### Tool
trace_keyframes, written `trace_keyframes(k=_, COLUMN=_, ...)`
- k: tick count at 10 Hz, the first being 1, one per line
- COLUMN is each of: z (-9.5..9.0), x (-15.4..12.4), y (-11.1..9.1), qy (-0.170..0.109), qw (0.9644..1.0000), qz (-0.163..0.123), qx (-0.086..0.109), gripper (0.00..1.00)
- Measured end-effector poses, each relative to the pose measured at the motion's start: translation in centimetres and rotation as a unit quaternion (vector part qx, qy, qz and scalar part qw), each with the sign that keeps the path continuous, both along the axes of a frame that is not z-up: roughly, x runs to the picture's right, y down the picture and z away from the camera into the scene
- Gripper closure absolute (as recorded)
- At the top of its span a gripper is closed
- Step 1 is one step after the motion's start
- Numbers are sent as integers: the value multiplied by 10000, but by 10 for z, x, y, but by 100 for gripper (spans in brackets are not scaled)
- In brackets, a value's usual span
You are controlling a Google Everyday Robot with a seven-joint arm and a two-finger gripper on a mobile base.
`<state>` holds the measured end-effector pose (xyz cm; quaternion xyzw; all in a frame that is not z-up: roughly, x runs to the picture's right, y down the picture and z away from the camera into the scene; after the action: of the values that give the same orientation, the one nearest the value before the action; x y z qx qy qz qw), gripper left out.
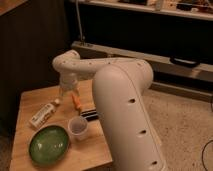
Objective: Place the pepper in the ceramic bowl
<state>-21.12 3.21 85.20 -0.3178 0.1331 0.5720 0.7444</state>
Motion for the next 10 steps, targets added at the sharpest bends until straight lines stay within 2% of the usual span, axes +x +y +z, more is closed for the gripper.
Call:
trace_keyframes(k=2, z=12, x=14, y=2, qy=27, qw=9998, qz=118, qx=-158, gripper=35)
trace_keyframes(k=3, z=17, x=23, y=6, qy=-61, qw=9992, qz=256, qx=-304, gripper=35)
trace_keyframes(k=5, z=24, x=34, y=12, qy=-226, qw=9976, qz=452, qx=-469, gripper=35)
trace_keyframes(k=7, z=25, x=29, y=22, qy=-348, qw=9965, qz=487, qx=-576, gripper=35)
trace_keyframes(k=10, z=32, x=27, y=31, qy=-362, qw=9966, qz=437, qx=-599, gripper=35)
